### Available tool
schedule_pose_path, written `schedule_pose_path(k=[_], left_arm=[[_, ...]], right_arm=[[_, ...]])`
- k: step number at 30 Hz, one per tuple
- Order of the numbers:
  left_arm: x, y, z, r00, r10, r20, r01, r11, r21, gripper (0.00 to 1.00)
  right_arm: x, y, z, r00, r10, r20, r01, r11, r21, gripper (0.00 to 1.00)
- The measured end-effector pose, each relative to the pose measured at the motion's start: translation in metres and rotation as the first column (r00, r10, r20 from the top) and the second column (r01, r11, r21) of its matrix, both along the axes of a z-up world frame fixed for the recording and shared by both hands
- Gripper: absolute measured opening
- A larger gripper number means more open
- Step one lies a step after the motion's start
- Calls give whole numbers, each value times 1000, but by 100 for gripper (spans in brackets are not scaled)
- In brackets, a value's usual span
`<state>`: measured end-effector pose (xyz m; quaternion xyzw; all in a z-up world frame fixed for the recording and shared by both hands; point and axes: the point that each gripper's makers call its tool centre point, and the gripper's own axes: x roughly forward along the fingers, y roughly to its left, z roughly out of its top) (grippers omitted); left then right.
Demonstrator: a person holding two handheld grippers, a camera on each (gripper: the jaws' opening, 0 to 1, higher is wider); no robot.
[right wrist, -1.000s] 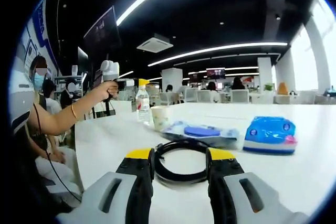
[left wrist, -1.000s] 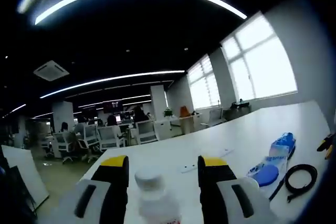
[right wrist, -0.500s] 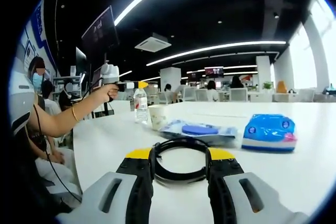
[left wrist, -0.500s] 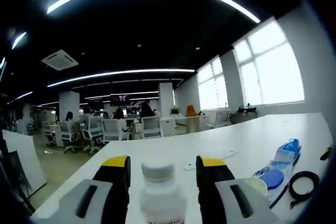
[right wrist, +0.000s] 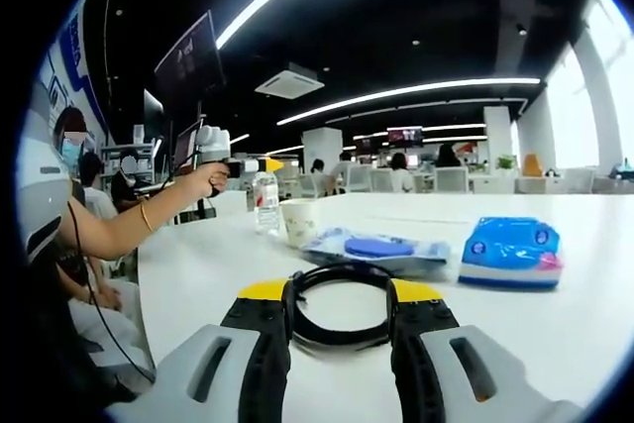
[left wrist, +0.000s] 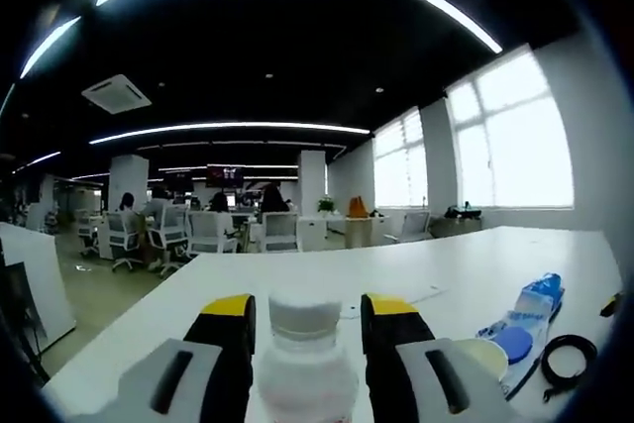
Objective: Arrange the tabletop items into an orderly group along one side of the table until the central work area is clear of visible clutter.
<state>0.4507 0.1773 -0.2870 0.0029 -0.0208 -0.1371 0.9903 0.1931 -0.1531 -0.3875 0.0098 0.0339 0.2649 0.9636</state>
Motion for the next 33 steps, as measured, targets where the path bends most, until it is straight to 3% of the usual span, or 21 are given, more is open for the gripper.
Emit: schedule_pose_path(k=[3,7,16,20,33], left_arm=[[1,1,1,1000,-5,5,5,1000,0,32],[2,-3,-6,1000,-15,-7,15,1000,17,31],[1,-3,-2,998,-12,62,9,999,51,28],[2,-2,0,997,-15,72,14,1000,18,27],[-3,-11,5,994,-36,99,34,999,29,24]], right_arm=[[1,0,1,1000,0,4,0,1000,4,36],[2,0,2,1000,0,6,0,1000,8,36],[3,-2,3,1000,1,16,-2,1000,16,34],[5,-2,0,1000,2,8,-3,1000,19,34],[2,-4,2,1000,0,20,0,1000,12,33]])
